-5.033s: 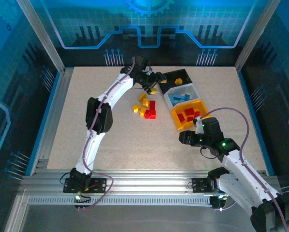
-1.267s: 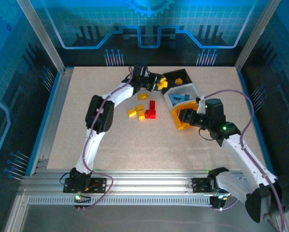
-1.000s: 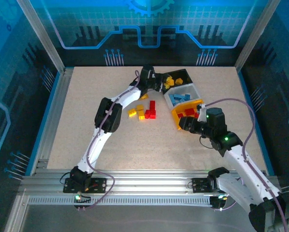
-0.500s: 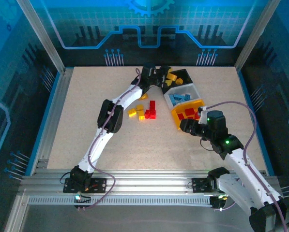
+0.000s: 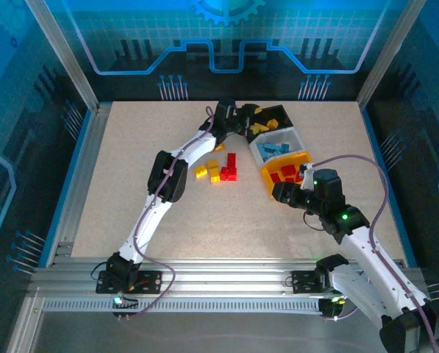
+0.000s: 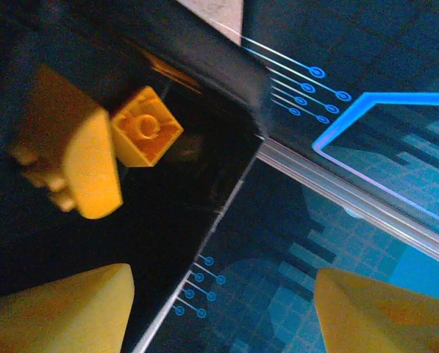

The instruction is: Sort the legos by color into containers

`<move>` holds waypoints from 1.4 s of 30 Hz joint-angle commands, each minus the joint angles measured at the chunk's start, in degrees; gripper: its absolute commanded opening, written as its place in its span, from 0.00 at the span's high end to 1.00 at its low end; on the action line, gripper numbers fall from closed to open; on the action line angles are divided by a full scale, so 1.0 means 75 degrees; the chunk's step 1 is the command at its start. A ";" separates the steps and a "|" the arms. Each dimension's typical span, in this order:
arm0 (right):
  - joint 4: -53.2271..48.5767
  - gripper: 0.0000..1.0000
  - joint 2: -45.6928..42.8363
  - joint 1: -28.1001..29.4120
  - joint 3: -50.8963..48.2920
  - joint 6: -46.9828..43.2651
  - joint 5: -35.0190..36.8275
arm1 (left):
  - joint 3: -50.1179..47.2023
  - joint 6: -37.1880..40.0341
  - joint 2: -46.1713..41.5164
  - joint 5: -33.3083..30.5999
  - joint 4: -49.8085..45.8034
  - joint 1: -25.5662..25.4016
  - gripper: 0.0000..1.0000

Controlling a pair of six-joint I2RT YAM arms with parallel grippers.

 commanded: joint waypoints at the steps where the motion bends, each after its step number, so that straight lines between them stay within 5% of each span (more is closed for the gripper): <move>1: 0.0136 0.41 0.0073 0.0250 -0.0048 0.0142 0.0199 | -0.0599 0.0275 -0.0873 0.0348 0.0092 0.0087 0.33; 13: -0.0209 0.42 0.2202 0.1034 0.1347 0.0162 0.0296 | -0.4558 0.2413 -0.4174 0.0772 -0.0487 0.0918 0.32; 18: -0.1185 0.43 0.4070 0.1195 0.3223 0.0106 0.0074 | -0.5496 0.5017 -0.5917 0.0390 -0.3364 0.1484 0.32; 26: -0.4903 0.44 0.8531 0.1496 0.8023 0.0289 -0.0852 | -0.6343 0.8859 -0.8362 -0.1628 -0.7371 0.2068 0.29; 42: -0.6546 0.42 1.1984 0.2027 1.2141 0.0762 0.0453 | -0.8867 0.9989 -1.1742 -0.2117 -0.8593 0.2384 0.24</move>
